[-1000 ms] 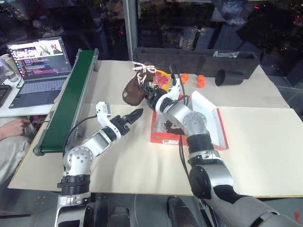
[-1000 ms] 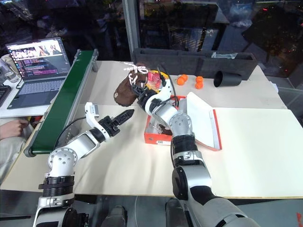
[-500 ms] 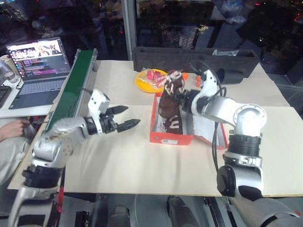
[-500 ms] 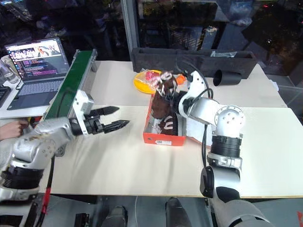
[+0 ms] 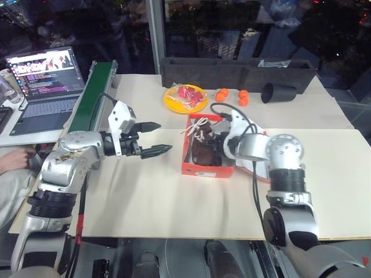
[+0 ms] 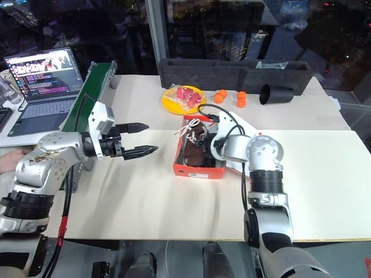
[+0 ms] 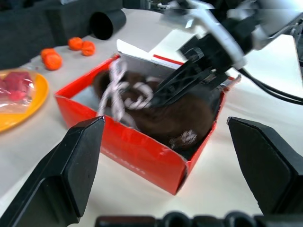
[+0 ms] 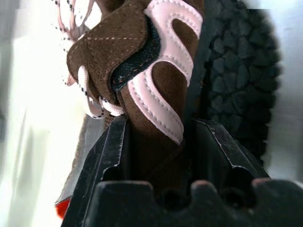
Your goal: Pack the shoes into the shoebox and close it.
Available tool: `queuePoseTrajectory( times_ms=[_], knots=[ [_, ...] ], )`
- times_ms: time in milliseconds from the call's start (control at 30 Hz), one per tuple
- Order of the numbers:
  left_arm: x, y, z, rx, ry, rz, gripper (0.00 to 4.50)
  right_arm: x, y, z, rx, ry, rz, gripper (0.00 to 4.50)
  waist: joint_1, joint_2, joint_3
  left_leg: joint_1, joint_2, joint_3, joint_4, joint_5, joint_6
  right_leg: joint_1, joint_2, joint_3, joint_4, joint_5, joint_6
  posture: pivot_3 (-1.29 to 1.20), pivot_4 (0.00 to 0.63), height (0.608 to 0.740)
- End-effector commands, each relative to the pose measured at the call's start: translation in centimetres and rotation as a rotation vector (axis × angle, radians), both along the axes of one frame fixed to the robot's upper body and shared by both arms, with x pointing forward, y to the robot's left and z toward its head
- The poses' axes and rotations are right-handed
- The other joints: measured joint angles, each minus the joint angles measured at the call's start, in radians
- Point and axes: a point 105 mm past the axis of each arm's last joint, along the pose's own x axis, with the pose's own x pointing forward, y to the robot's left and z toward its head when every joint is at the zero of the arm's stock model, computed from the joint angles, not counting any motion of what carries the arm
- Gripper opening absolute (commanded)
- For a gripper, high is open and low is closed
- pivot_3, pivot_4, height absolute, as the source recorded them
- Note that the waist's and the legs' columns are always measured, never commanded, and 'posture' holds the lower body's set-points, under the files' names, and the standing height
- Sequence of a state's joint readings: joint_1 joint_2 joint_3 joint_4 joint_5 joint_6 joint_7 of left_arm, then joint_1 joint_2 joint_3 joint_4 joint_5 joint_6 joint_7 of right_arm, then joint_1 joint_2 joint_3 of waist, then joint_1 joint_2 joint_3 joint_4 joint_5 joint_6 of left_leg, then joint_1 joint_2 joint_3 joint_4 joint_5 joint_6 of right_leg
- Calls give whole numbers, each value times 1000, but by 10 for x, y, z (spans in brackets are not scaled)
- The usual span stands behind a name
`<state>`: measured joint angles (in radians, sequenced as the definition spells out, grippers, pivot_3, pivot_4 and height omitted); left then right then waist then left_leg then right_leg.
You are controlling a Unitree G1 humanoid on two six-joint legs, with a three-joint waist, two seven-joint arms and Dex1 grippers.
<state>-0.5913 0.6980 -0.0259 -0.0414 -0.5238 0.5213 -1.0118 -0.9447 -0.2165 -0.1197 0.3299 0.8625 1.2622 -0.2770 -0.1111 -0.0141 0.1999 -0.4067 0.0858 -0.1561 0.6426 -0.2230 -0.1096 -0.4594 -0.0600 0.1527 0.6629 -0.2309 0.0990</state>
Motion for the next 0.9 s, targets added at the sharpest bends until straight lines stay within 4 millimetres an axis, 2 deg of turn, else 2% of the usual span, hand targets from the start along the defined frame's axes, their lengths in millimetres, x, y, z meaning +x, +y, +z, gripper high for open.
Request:
queuePoseTrajectory(
  times_ms=[33,267,367,500,567,633,767,900],
  knots=[
    [-2,-4,6,13,-56,-12,4467,13,-8,-38,-136,77,-11,2092,-6,-2,-1,1,0,0,0,0,0,1,0,0,0,0,0,0,150,671],
    [-6,-13,11,-2,-65,-31,4467,27,-23,-66,-259,105,-6,2092,-13,-13,-8,8,0,0,0,4,2,10,0,0,0,2,-1,0,150,671],
    [-8,-13,12,0,-66,-30,4467,22,-41,-85,-325,154,-11,2092,-12,-16,-10,18,0,0,0,4,2,22,0,0,-2,-2,-7,0,150,671],
    [-10,-12,11,3,-62,-21,4467,6,-70,-110,-455,217,28,2092,-5,-20,-19,20,0,-1,0,4,2,28,0,0,-3,-5,-8,0,150,671],
    [-11,-12,11,1,-58,-18,4467,2,-84,-110,-489,225,33,2092,2,-21,-24,25,0,-1,1,4,2,37,0,0,-2,-12,-8,0,150,671],
    [-13,-13,10,-2,-56,-18,4467,4,-95,-103,-515,211,28,2092,15,-23,-25,25,0,-1,1,5,1,38,0,1,-2,-16,-8,0,150,671],
    [-15,-18,9,-19,-47,-22,4467,18,-120,-77,-582,130,-25,2092,37,-23,-26,18,-1,-1,1,6,-1,39,0,2,-2,-23,-7,0,150,671],
    [-14,-23,7,-30,-43,-29,4467,26,-103,-70,-562,96,2,2092,51,-23,-26,8,-1,-1,1,13,-5,38,0,2,-2,-24,-5,0,150,671]
  ],
)
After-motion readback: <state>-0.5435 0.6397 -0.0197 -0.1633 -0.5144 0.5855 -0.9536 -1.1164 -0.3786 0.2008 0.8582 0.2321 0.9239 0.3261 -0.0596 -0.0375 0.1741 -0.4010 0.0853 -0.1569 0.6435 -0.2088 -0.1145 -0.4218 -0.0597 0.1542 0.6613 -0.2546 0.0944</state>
